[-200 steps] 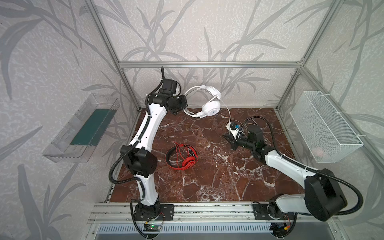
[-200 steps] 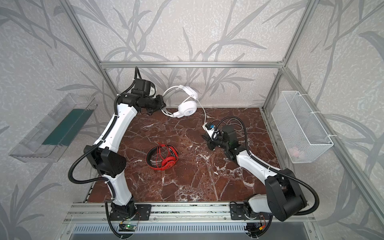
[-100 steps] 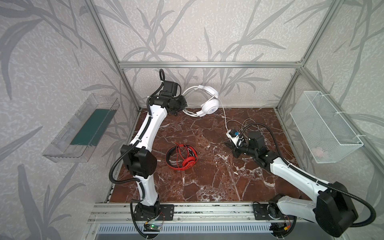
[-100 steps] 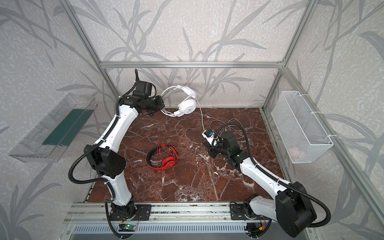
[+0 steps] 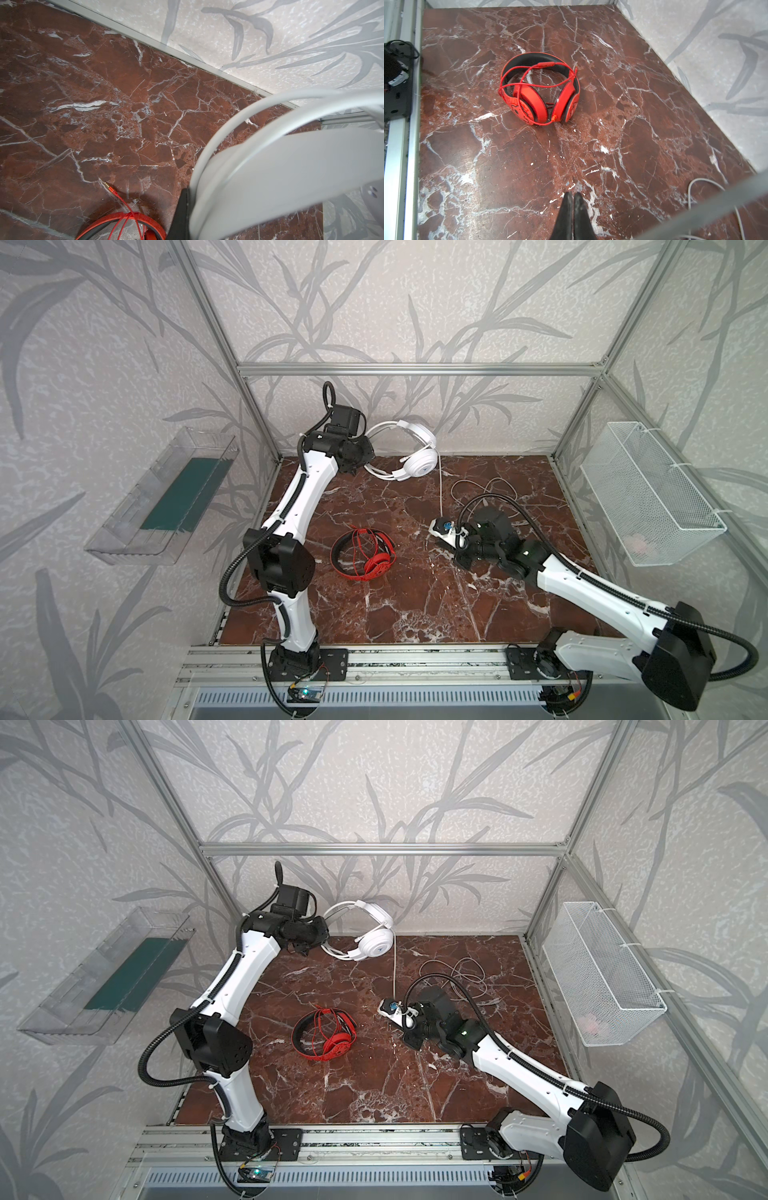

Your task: Wrap the headphones

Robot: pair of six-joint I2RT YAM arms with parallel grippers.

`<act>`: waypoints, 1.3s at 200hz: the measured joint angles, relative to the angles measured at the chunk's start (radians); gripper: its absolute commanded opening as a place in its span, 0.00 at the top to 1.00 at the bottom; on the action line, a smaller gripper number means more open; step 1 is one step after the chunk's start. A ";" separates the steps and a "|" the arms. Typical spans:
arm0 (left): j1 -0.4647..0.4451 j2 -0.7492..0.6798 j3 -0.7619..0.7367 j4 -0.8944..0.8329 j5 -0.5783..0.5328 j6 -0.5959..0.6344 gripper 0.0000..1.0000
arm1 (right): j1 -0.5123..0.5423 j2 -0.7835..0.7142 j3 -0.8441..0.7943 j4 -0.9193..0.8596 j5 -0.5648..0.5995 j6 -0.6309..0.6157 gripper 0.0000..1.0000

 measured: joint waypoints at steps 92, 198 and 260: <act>0.002 0.000 -0.016 0.004 -0.056 -0.002 1.00 | 0.009 0.050 -0.013 -0.028 0.023 0.042 0.89; 0.006 -0.015 0.060 0.026 -0.052 -0.004 1.00 | -0.124 0.159 -0.188 0.297 -0.196 0.228 0.83; 0.006 -0.016 0.110 0.023 -0.053 -0.004 1.00 | -0.151 0.258 -0.206 0.421 -0.280 0.274 0.72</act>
